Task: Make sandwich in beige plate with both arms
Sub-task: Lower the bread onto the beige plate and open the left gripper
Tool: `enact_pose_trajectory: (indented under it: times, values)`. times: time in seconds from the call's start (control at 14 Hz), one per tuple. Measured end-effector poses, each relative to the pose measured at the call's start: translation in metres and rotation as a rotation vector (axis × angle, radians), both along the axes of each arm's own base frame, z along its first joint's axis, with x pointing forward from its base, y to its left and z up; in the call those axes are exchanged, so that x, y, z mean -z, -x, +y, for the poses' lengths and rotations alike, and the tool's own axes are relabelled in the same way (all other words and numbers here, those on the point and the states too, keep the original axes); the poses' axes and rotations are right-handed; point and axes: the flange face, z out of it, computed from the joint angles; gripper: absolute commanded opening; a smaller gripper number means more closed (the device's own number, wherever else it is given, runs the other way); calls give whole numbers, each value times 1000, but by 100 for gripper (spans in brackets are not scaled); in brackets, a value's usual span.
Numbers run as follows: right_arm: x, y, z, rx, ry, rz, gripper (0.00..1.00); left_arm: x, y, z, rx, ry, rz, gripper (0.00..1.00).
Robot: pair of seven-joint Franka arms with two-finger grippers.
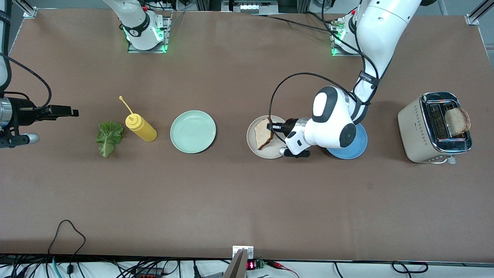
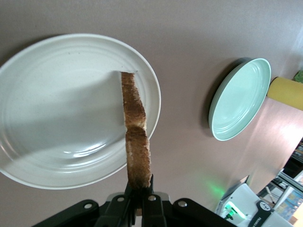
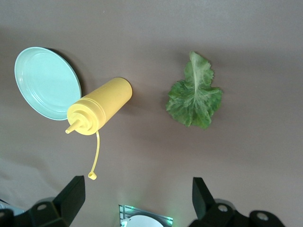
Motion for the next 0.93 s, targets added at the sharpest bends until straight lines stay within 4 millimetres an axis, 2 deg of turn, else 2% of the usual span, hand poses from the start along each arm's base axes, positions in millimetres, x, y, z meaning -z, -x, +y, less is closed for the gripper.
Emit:
enact_pose_trajectory:
  times: [0.43,0.64,0.93]
  values:
    - [12,3,2,-4,-8,40,100,10,8,0,-46,34,55,1]
    - [11,3,2,-4,-8,39,100,14,8,3,-50,30,61,1]
    - [3,1,2,3,36,25,100,31,7,13,-52,26,74,1]
